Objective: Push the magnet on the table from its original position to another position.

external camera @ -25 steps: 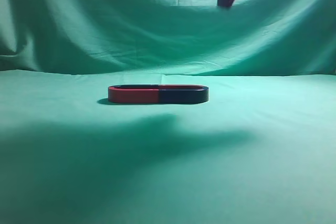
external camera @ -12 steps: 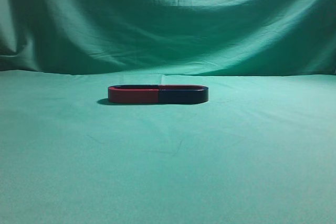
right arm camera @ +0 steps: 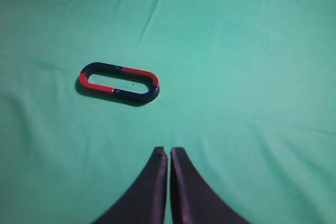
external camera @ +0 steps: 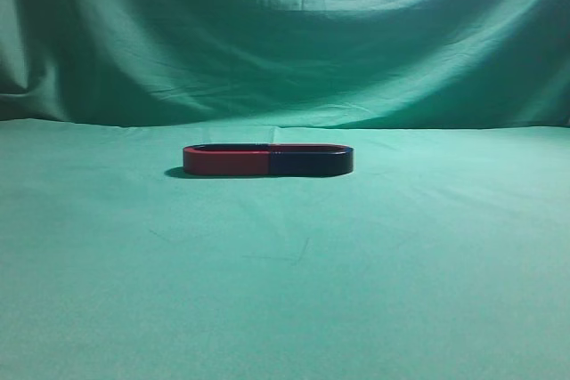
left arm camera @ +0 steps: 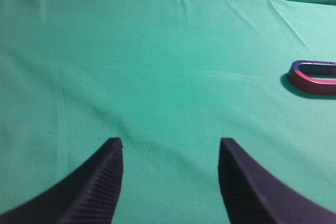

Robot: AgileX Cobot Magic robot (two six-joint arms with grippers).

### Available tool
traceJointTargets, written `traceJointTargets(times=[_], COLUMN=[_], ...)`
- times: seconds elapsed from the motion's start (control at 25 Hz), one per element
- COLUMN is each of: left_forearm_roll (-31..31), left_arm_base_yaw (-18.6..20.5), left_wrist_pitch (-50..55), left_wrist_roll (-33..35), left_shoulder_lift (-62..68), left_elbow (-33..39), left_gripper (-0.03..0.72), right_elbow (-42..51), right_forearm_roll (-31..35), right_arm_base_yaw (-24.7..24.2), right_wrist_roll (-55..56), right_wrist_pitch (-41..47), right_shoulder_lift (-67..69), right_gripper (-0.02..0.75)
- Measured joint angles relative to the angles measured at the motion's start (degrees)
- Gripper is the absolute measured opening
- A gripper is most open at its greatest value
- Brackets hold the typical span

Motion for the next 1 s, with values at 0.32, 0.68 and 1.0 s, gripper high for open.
traceJointTargets(times=[0.32, 0.68, 1.0], left_forearm_roll=[0.0, 0.0, 0.0], left_arm_base_yaw=[0.0, 0.0, 0.0], left_wrist_pitch=[0.0, 0.0, 0.0], left_wrist_roll=[0.0, 0.0, 0.0], left_shoulder_lift=[0.0, 0.0, 0.0], left_elbow=[0.0, 0.0, 0.0], left_gripper=[0.372, 0.372, 0.372], right_elbow=[12.8, 29.3, 49.7], right_forearm_roll=[0.4, -5.9, -6.5], right_arm_base_yaw=[0.0, -0.1, -12.3], right_wrist_roll=[0.0, 0.0, 0.0], right_wrist_pitch=[-1.5, -20.1, -38.1], right_shoulder_lift=[-14.1, -26.7, -39.2], right_gripper=[0.0, 0.0, 0.0])
